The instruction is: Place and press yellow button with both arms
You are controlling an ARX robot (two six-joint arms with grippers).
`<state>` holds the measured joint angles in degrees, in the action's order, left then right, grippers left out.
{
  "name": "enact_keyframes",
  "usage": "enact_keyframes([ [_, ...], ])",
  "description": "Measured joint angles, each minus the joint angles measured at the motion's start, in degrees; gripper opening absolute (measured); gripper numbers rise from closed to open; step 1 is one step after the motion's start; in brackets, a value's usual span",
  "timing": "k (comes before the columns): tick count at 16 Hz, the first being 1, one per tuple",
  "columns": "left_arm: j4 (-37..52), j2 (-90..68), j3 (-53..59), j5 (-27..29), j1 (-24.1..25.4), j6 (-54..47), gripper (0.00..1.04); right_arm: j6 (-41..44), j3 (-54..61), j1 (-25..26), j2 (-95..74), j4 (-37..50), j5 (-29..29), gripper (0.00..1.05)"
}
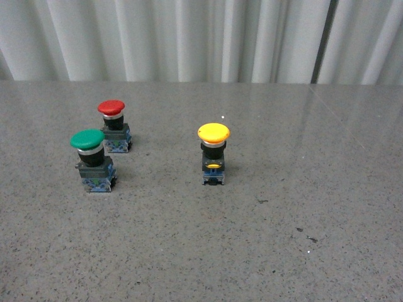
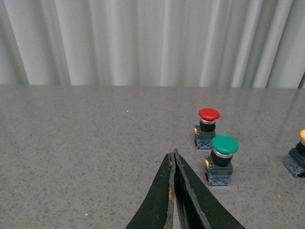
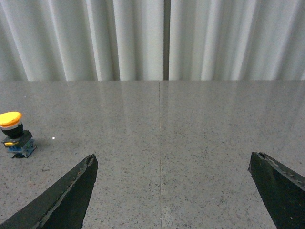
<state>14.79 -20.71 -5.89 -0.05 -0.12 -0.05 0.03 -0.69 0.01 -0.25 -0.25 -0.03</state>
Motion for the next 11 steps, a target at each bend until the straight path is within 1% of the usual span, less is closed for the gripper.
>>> enact_keyframes([
  [7, -4.2, 7.6, 3.5, 0.1, 0.1, 0.0, 0.02, 0.0, 0.0, 0.0, 0.0, 0.0, 0.0, 0.98],
  [9, -3.9, 9.8, 5.1, 0.1, 0.1, 0.0, 0.02, 0.0, 0.0, 0.0, 0.0, 0.0, 0.0, 0.98],
  [10, -4.6, 10.4, 5.1, 0.1, 0.1, 0.0, 0.02, 0.0, 0.0, 0.0, 0.0, 0.0, 0.0, 0.98],
  [11, -7.3, 12.3, 5.1, 0.1, 0.1, 0.0, 0.02, 0.0, 0.0, 0.0, 0.0, 0.0, 0.0, 0.98],
])
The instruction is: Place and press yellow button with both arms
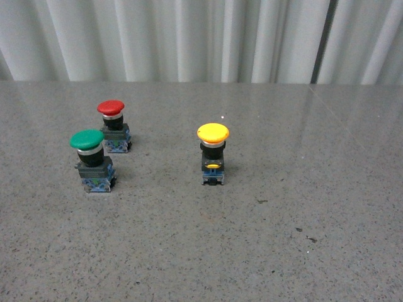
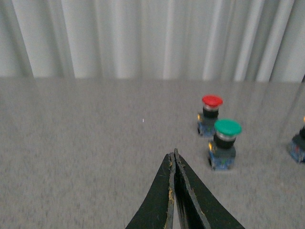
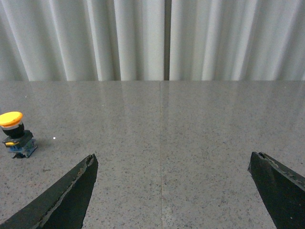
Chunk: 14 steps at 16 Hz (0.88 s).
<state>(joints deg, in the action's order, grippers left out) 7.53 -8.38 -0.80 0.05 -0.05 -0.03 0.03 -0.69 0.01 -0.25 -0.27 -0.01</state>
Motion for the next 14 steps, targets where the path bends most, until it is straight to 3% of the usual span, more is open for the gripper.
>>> enact_keyframes([
  [1, -7.7, 5.3, 0.0, -0.2, 0.0, 0.0, 0.02, 0.0, 0.0, 0.0, 0.0, 0.0, 0.0, 0.98],
  [11, -7.8, 8.1, 0.0, 0.0, 0.0, 0.0, 0.02, 0.0, 0.0, 0.0, 0.0, 0.0, 0.0, 0.98],
  [12, -7.7, 8.1, 0.0, 0.0, 0.0, 0.0, 0.04, 0.0, 0.0, 0.0, 0.0, 0.0, 0.0, 0.98],
  [14, -7.8, 8.1, 0.0, 0.0, 0.0, 0.0, 0.25, 0.0, 0.0, 0.0, 0.0, 0.0, 0.0, 0.98],
])
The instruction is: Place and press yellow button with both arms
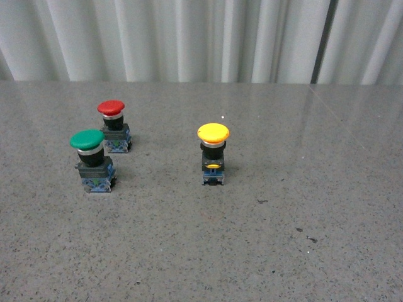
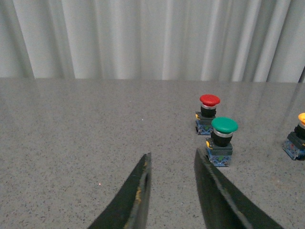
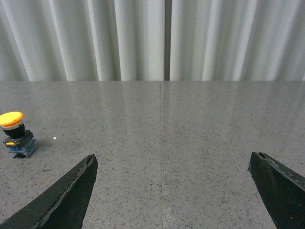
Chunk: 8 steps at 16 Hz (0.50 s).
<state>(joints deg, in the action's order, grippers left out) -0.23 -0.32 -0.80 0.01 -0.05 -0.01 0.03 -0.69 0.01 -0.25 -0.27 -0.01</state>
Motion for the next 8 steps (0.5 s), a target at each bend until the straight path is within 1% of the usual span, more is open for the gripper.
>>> enact_keyframes([
  [6, 0.0, 0.0, 0.0, 0.0, 0.0, 0.0, 0.92, 0.0, 0.0, 0.0, 0.0, 0.0, 0.0, 0.98],
  [7, 0.0, 0.0, 0.0, 0.0, 0.0, 0.0, 1.00, 0.0, 0.0, 0.0, 0.0, 0.0, 0.0, 0.98],
  [8, 0.0, 0.0, 0.0, 0.0, 0.0, 0.0, 0.97, 0.0, 0.0, 0.0, 0.0, 0.0, 0.0, 0.98],
])
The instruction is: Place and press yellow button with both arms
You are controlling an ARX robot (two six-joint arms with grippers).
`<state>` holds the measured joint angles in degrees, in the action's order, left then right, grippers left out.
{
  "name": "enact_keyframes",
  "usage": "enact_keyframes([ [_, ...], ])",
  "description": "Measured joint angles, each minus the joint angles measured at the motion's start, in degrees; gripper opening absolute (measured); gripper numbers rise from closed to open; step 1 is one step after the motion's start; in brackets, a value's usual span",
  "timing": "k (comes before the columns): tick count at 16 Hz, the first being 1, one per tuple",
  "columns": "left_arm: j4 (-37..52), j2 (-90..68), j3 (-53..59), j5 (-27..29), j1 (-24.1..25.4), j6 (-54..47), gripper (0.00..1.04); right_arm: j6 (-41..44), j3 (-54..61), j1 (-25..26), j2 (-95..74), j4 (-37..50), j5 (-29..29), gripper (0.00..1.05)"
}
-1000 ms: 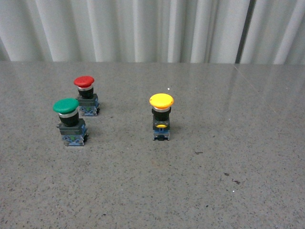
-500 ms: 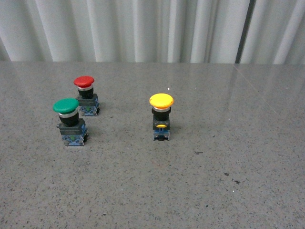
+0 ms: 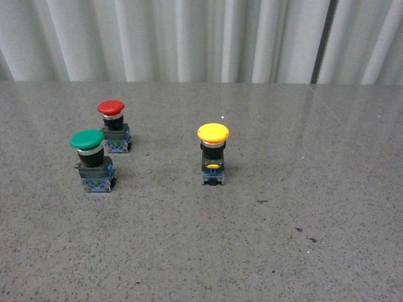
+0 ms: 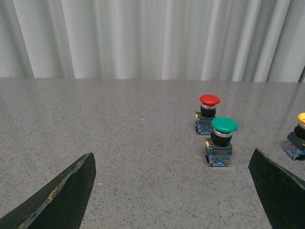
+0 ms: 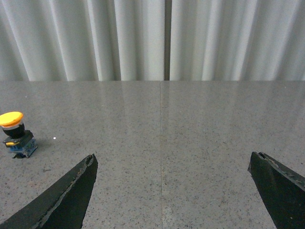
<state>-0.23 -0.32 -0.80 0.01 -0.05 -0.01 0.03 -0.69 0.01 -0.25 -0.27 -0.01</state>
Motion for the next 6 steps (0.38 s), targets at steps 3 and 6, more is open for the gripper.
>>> enact_keyframes([
  [3, 0.0, 0.0, 0.0, 0.0, 0.0, 0.0, 0.98, 0.0, 0.0, 0.0, 0.0, 0.0, 0.0, 0.98],
  [6, 0.0, 0.0, 0.0, 0.0, 0.0, 0.0, 0.98, 0.0, 0.0, 0.0, 0.0, 0.0, 0.0, 0.98],
])
